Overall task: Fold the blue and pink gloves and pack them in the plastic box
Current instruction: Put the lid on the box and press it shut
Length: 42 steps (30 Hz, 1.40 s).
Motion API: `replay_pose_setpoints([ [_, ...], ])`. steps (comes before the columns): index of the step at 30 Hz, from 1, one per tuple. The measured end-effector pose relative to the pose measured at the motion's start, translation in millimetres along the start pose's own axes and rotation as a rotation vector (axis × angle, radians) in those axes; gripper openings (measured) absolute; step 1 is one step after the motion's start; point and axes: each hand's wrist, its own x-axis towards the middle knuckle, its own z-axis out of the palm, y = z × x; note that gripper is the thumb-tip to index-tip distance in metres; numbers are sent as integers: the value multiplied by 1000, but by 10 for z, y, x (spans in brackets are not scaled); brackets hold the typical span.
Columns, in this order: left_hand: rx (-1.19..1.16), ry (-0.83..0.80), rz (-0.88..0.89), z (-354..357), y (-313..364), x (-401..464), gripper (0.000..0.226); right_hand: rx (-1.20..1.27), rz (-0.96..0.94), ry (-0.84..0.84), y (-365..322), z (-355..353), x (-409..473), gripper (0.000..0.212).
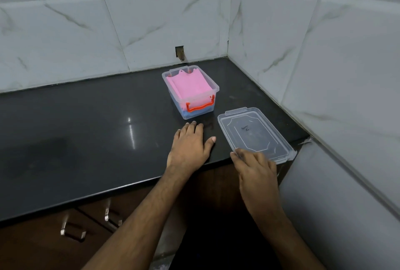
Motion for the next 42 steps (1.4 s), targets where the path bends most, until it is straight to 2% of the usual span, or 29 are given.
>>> replay_pose_setpoints([
  [2,-64,-16,-18,24,126,-66,70,22,-10,47,-4,-122,54,49],
  [6,-186,62,-184,101,479,-275,68,95,-14,120,-84,-390,202,32],
  [9,-358,84,-249,101,693,-379,61,155,27,182,-153,-643,292,40],
  [12,-703,46,-297,33,880,-488,52,218,68,273,-165,-864,342,39],
  [15,-1105,-25,-221,-73,1068,-675,53,361,131,379,-212,-1065,374,33],
  [17,-1325,-23,-225,-162,1165,-785,45,436,158,434,-264,-1195,395,37],
  [19,-1494,-20,-276,-292,1230,-837,40,503,144,497,-301,-1316,415,36],
  [22,-1713,-52,-262,-477,1272,-814,45,545,120,591,-330,-1425,452,32],
  [24,-1783,-11,-227,-613,1266,-773,42,604,141,580,-364,-1422,488,34],
  [26,-1791,76,-218,-690,1222,-715,37,678,165,527,-376,-1366,519,38],
  [29,-1620,281,-215,-747,1052,-585,26,706,160,395,-322,-1205,576,50],
  [32,-1478,408,-217,-794,798,-430,24,711,133,108,-239,-990,659,77],
  [35,-1392,399,-263,-807,562,-268,24,683,90,-161,-167,-784,802,96],
  [38,-1272,365,-293,-796,379,-173,30,606,24,-207,-132,-581,972,83],
  [42,-1043,316,-267,-768,227,-97,34,588,53,-215,-148,-370,1197,65],
])
